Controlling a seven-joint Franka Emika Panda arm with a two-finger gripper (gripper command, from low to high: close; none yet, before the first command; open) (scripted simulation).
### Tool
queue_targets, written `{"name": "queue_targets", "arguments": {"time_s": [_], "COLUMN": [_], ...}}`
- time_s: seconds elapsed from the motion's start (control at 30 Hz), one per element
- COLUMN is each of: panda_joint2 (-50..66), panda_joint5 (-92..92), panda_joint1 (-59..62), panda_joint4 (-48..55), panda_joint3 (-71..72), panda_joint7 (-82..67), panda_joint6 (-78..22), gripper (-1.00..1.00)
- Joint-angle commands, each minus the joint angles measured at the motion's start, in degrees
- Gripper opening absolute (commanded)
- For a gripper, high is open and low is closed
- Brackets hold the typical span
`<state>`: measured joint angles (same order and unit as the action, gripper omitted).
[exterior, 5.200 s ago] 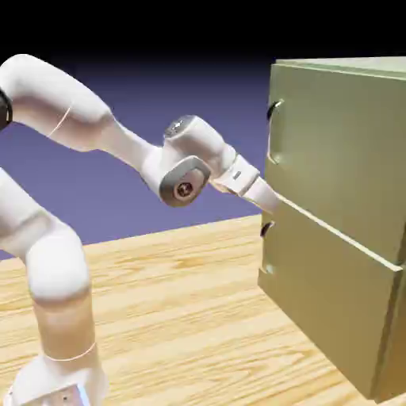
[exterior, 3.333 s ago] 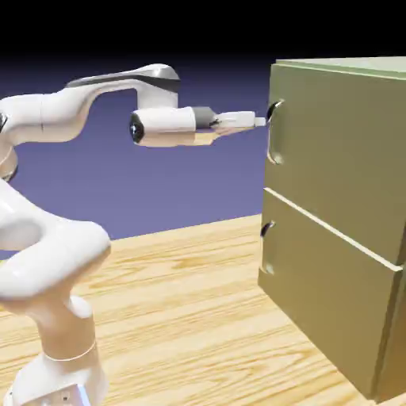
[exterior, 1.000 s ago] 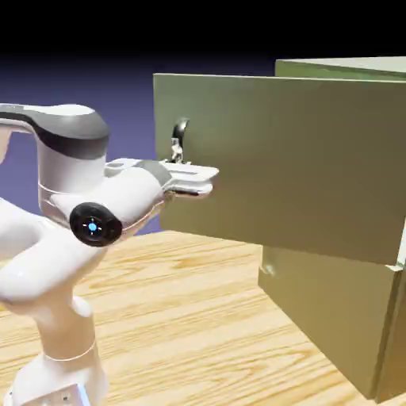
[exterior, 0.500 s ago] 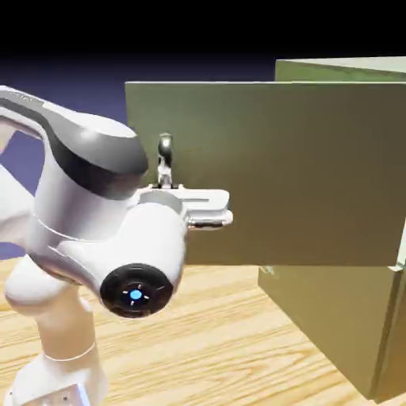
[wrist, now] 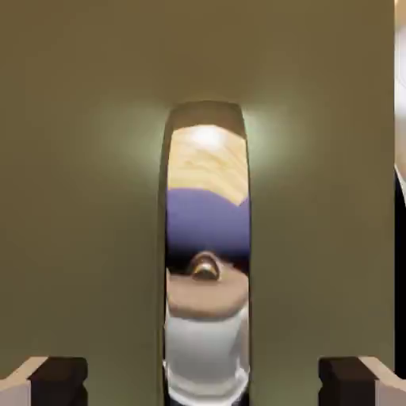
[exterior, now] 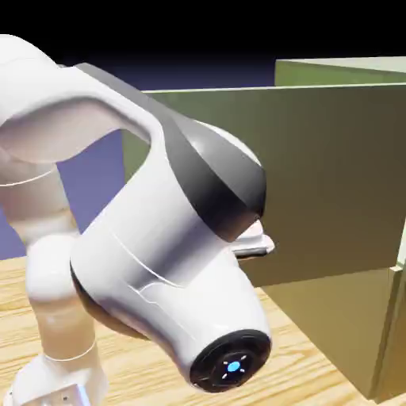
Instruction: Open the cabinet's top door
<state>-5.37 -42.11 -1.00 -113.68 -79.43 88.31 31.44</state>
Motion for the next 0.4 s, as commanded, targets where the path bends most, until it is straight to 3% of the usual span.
{"name": "queue_targets", "arguments": {"time_s": [0.0, 0.17, 0.37], "panda_joint2": [0.7, -0.4, -9.9], "panda_joint5": [0.1, 0.7, 2.3], "panda_joint1": [-1.7, -12.0, -24.4], "panda_joint4": [0.4, 1.6, 4.4], "panda_joint3": [-2.1, -11.7, -19.8], "panda_joint7": [-0.6, -0.1, 7.5], "panda_joint6": [-0.5, -0.4, 3.1], "gripper": [-1.0, -1.0, -1.0]}}
